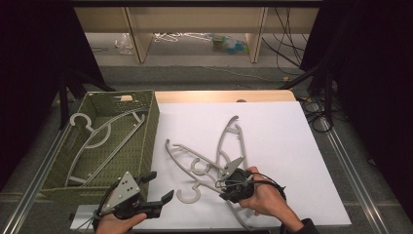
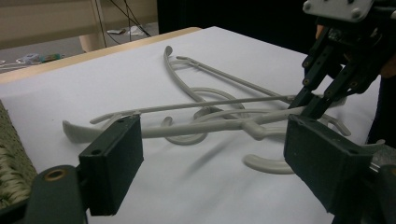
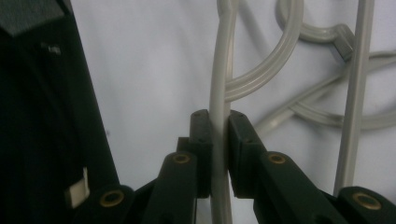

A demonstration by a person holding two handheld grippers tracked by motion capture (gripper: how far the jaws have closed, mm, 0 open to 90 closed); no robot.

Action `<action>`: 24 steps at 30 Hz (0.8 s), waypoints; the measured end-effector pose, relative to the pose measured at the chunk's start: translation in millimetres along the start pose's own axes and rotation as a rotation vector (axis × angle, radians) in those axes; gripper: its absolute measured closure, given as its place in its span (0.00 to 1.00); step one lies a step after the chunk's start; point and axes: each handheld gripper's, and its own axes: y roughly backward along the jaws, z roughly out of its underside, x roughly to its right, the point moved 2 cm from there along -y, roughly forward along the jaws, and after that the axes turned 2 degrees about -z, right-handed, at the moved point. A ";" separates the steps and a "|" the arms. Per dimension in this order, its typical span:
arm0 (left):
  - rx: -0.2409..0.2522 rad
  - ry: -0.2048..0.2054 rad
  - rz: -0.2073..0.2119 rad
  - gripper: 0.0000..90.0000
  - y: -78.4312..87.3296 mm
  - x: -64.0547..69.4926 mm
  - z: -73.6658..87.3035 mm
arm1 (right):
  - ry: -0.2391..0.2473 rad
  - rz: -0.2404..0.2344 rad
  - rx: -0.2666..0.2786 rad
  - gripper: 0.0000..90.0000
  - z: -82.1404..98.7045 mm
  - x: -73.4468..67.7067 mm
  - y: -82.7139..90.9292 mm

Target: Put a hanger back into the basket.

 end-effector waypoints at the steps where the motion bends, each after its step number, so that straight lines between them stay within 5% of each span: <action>1: 0.001 0.013 0.002 0.23 -1.6 1.5 0.5 | 0.005 -0.005 0.000 0.91 1.4 0.2 1.5; 5: -0.025 -0.072 -0.020 0.29 -6.3 4.5 0.4 | 0.063 -0.059 0.004 0.91 14.8 2.2 16.0; 6: -0.005 -0.118 -0.029 0.30 -8.9 3.4 -2.9 | 0.068 -0.068 0.007 0.91 17.0 2.6 18.3; 7: 0.004 -0.123 -0.028 0.31 -11.0 3.6 -4.2 | 0.079 -0.084 0.009 0.91 20.2 3.8 22.3; 13: -0.097 -0.210 -0.014 0.35 -31.2 7.3 -3.8 | 0.106 -0.101 0.030 0.91 26.5 5.7 36.8; 15: -0.128 -0.237 0.004 0.38 -40.5 10.9 -2.1 | 0.110 -0.112 0.030 0.91 27.0 4.4 38.1; 17: -0.178 -0.307 0.043 0.38 -46.8 13.9 -3.0 | 0.119 -0.123 0.024 0.91 27.6 3.0 38.7; 22: -0.211 -0.369 0.083 0.44 -65.3 16.9 -2.0 | 0.128 -0.133 0.024 0.91 27.6 0.9 41.4; 24: -0.240 -0.430 0.108 0.45 -70.4 18.9 -1.6 | 0.133 -0.139 0.023 0.91 28.0 -0.1 42.4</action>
